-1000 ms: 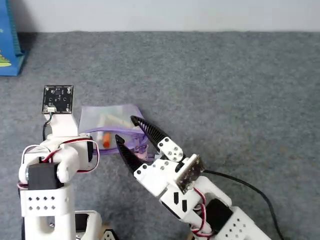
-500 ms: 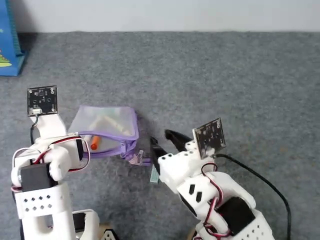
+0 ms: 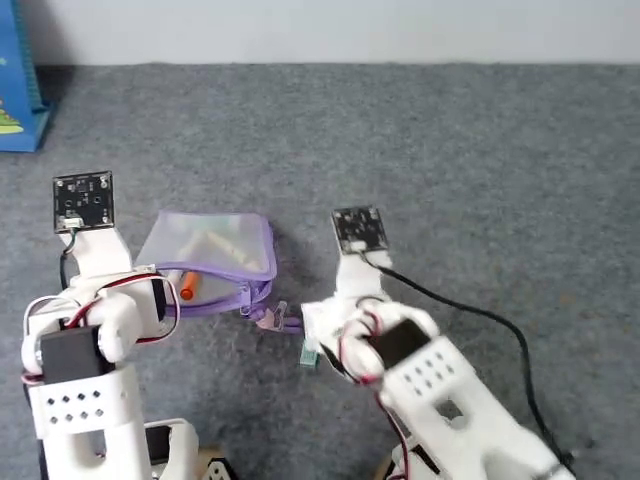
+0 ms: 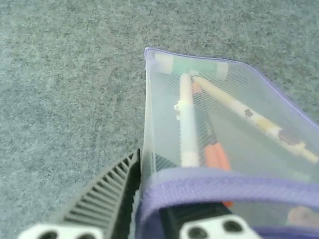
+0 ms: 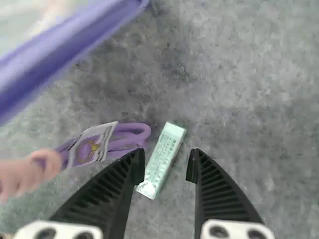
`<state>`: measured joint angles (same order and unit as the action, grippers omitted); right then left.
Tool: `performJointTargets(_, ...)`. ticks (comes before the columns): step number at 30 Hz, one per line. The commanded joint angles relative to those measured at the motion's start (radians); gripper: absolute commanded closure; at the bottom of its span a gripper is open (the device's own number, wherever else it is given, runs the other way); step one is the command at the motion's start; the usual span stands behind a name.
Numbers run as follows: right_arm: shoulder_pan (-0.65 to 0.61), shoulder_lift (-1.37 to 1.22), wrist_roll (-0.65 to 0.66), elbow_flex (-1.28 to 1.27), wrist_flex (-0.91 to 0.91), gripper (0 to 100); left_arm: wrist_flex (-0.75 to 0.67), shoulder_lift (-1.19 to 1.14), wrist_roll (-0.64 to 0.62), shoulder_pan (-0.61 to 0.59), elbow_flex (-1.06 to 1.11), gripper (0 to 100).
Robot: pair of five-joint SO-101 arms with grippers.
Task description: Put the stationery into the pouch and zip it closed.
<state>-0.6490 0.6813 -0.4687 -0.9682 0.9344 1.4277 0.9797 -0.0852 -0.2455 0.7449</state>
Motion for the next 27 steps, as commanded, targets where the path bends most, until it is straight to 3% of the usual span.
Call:
performJointTargets(1, 0.004, -0.197, -0.041, 0.135, -0.022, 85.8, -0.017, 0.005, -0.003, -0.011, 0.002, 99)
performJointTargets(11, -0.059, -0.524, -0.098, 0.316, -0.025, 85.8, -0.017, 0.005, -0.003, -0.011, 0.005, 99)
performJointTargets(25, 0.038, -0.746, -0.066, 0.391, -0.108, 86.6, -0.011, 0.005, -0.002, -0.011, 0.005, 99)
performJointTargets(27, 0.038, -0.746, -0.057, 0.391, -0.108, 91.2, -0.011, 0.005, -0.002, -0.011, 0.005, 99)
